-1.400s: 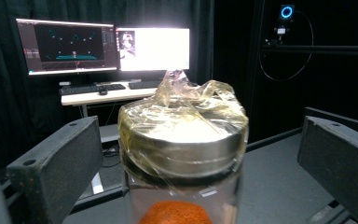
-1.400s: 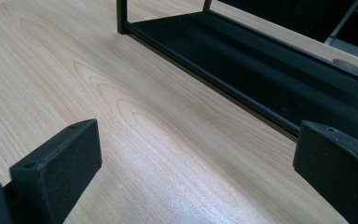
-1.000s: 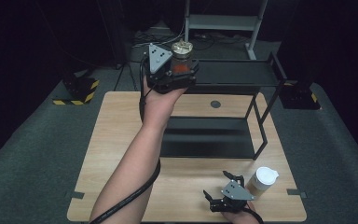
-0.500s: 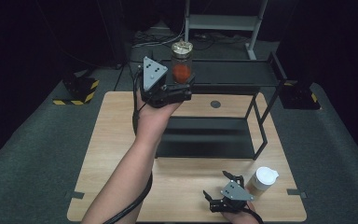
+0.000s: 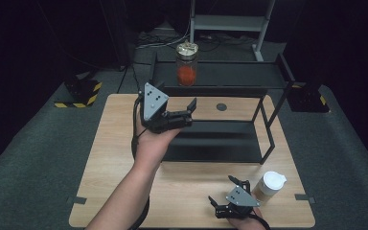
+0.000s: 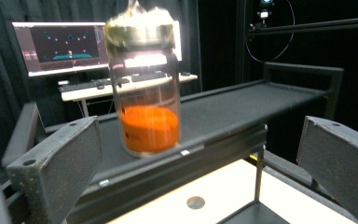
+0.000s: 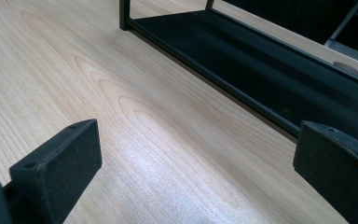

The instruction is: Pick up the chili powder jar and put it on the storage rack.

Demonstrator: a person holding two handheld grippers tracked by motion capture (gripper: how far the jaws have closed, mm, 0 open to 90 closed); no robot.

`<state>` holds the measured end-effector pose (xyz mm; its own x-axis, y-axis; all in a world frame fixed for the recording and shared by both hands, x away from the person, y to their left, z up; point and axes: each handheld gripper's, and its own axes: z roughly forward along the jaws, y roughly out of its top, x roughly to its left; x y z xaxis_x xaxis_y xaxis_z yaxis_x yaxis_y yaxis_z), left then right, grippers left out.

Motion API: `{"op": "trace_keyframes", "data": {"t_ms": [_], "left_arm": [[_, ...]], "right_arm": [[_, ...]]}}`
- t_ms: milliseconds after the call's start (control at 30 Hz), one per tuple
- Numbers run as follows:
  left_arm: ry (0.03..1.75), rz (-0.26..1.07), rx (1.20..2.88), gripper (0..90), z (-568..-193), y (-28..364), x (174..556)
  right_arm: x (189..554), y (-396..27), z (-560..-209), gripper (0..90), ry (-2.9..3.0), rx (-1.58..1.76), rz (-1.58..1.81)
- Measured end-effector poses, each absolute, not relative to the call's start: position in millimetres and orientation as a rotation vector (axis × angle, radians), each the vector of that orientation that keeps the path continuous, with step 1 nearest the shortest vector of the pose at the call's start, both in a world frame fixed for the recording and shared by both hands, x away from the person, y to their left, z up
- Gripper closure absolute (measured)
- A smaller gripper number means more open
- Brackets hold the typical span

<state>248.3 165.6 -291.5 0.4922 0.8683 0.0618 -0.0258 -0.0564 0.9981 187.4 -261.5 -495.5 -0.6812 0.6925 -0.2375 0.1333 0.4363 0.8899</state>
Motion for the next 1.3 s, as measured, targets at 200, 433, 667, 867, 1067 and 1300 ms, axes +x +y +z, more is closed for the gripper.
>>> {"op": "trace_keyframes", "data": {"t_ms": [200,433,667,867,1067,1300], "left_arm": [[0.795,0.855,1.457,0.4,-307.8,171.8,237.4],[0.799,0.849,1.473,0.4,-322.9,179.4,227.0],[0.826,0.847,1.501,0.3,-352.7,189.9,217.1],[0.832,0.837,1.530,0.4,-372.2,197.2,209.2],[0.852,0.817,1.571,0.4,-393.6,200.8,200.6],[0.880,0.803,1.632,0.4,-424.9,200.9,191.3]], "right_arm": [[186.8,-261.3,-495.6,0.0,2.098,0.688,1.224],[186.6,-261.3,-495.5,0.0,2.099,0.686,1.224],[186.3,-261.3,-495.8,0.0,2.098,0.682,1.223],[185.8,-261.2,-496.0,0.0,2.094,0.686,1.224],[185.8,-261.1,-495.9,0.0,2.096,0.685,1.223],[185.6,-261.0,-495.9,0.0,2.095,0.686,1.223]]}}
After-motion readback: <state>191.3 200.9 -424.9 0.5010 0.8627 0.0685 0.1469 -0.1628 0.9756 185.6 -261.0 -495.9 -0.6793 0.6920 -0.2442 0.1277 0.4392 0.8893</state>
